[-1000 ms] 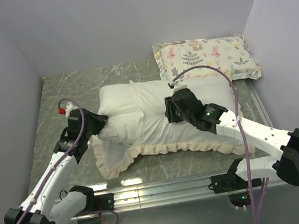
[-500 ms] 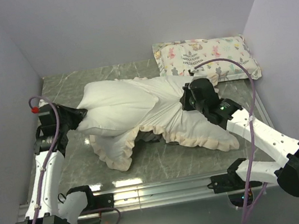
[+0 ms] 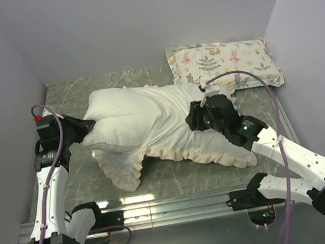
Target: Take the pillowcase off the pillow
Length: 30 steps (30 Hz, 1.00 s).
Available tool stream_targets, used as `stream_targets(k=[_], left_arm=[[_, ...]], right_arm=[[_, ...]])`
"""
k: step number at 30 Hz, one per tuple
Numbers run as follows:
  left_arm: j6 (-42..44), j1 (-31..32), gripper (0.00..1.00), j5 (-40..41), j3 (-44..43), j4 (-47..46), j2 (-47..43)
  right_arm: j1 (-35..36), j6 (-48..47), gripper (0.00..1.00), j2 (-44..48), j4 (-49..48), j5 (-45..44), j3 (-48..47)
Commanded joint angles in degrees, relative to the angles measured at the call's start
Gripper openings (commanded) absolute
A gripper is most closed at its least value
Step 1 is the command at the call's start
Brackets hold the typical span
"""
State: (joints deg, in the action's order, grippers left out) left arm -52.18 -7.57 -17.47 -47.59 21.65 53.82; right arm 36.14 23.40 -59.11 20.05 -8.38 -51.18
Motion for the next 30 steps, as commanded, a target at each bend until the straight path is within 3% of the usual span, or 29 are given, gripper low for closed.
stream_targets(k=[1, 3, 9, 17, 21, 25, 28, 30], left_arm=[[2.61, 2.03, 0.01, 2.45, -3.38, -6.53, -2.93], [3.92, 3.17, 0.0, 1.75, -5.04, -5.39, -2.93], [7.61, 7.22, 0.0, -0.01, -8.04, -2.84, -3.72], [12.1, 11.7, 0.01, -2.74, -7.6, -0.29, -7.06], [12.55, 12.05, 0.01, -5.28, -6.64, -1.78, -9.6], [12.72, 12.49, 0.0, -6.08, -7.07, -2.84, -11.02], [13.51, 12.58, 0.0, -5.73, -8.3, -1.79, -11.28], [13.77, 12.67, 0.0, -4.5, -9.0, -0.82, -11.46]], right_arm=[[8.91, -2.74, 0.58, 2.16, 1.22, -7.6, -4.71], [10.87, -4.58, 0.69, 1.11, 0.25, -8.05, -7.69], [10.97, -10.89, 0.84, -10.04, 2.18, -10.34, -25.87], [7.54, -17.07, 0.87, -42.96, 19.02, -5.07, -63.98], [4.47, -16.11, 0.86, -54.25, 26.52, 2.64, -74.76], [0.96, -15.4, 0.82, -58.83, 28.29, 12.2, -74.43], [-1.51, -14.79, 0.72, -57.96, 25.4, 20.56, -68.9], [-3.09, -13.65, 0.34, -56.21, 22.4, 22.7, -64.85]])
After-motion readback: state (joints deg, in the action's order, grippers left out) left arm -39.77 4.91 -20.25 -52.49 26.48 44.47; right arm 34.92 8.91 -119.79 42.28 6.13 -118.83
